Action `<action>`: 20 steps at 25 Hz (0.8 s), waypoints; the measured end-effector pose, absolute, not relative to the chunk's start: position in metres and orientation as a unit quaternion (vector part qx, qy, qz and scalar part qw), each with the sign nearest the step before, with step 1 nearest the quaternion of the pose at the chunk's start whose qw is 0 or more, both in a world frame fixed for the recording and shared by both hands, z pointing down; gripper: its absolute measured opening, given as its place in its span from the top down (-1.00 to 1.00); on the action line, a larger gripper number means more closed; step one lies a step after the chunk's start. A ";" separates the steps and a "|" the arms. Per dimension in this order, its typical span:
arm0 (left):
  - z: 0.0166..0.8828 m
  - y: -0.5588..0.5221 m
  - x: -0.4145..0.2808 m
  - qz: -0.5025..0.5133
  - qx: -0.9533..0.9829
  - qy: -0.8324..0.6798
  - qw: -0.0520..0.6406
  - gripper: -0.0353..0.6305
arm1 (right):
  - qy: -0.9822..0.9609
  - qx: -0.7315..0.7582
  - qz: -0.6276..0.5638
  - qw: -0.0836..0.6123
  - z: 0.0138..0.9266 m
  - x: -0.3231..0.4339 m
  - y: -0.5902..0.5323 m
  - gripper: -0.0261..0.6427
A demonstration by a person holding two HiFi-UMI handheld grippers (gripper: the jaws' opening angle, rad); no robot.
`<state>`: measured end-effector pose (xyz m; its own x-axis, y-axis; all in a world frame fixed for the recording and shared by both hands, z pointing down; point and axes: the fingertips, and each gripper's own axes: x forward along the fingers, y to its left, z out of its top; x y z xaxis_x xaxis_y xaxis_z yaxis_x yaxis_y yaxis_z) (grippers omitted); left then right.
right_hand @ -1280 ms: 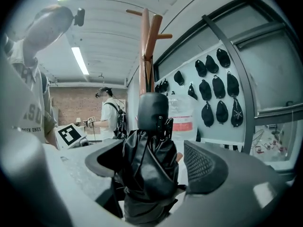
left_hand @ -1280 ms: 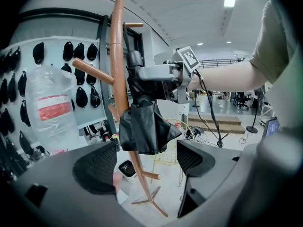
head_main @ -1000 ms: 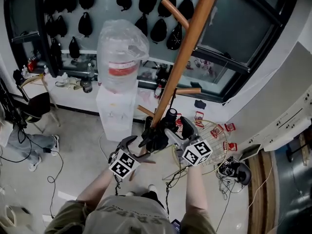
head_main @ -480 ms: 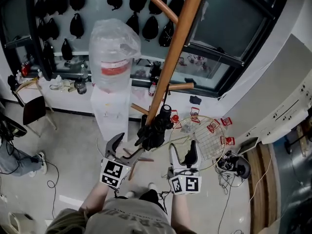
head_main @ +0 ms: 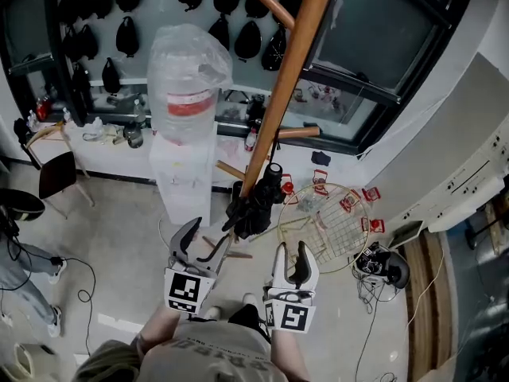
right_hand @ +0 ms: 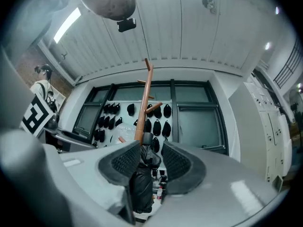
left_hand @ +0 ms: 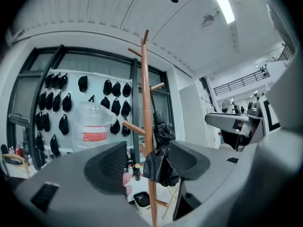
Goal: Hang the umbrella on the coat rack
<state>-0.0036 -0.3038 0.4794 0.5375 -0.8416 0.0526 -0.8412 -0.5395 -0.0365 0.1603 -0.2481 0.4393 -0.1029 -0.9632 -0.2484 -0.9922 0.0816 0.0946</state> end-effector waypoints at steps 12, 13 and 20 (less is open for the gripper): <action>0.462 -0.300 -0.008 0.010 -0.860 0.509 0.027 0.83 | 0.716 -0.683 0.136 0.046 0.436 0.154 -0.247 0.92; 0.463 -0.300 -0.008 0.007 -0.859 0.511 0.026 0.86 | 0.717 -0.682 0.136 0.046 0.436 0.154 -0.247 0.92; 0.464 -0.300 -0.004 0.000 -0.862 0.506 0.025 0.86 | 0.719 -0.680 0.132 0.051 0.436 0.151 -0.249 0.92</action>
<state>-0.0042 -0.2997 0.4642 0.4879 -0.8725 -0.0259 -0.8725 -0.4867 -0.0424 0.1513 -0.2494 0.4356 -0.0701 -0.9647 -0.2538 -0.9918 0.0402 0.1210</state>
